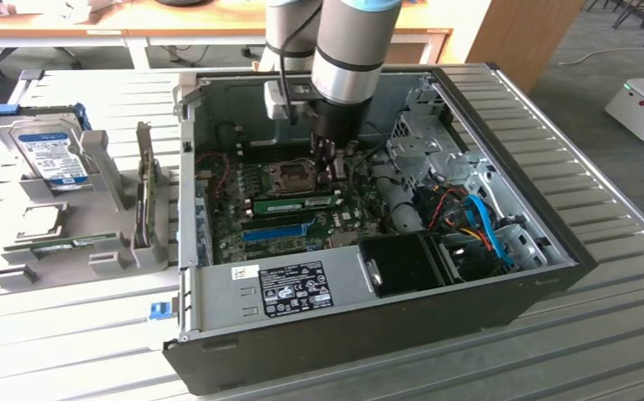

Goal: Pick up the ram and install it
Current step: 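Press down the ram until it locks into place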

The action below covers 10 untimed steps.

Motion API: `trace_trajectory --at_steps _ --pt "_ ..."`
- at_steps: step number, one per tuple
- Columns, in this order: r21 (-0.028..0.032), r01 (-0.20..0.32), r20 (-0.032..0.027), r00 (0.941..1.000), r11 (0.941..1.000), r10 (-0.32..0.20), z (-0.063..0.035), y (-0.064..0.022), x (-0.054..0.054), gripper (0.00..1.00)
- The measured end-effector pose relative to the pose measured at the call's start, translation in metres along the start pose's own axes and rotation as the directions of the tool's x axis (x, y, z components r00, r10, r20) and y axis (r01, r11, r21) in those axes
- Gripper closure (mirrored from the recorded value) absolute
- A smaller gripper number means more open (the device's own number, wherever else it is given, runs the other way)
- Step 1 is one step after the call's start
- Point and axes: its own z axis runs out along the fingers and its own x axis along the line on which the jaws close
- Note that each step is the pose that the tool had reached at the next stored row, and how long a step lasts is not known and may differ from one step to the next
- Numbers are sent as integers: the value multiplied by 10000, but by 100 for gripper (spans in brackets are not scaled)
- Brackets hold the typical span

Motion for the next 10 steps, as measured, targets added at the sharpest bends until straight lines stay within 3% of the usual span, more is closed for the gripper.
trace_trajectory --at_steps 10 --pt "4 -1 1 10000 10000 1 12 302 0 89"
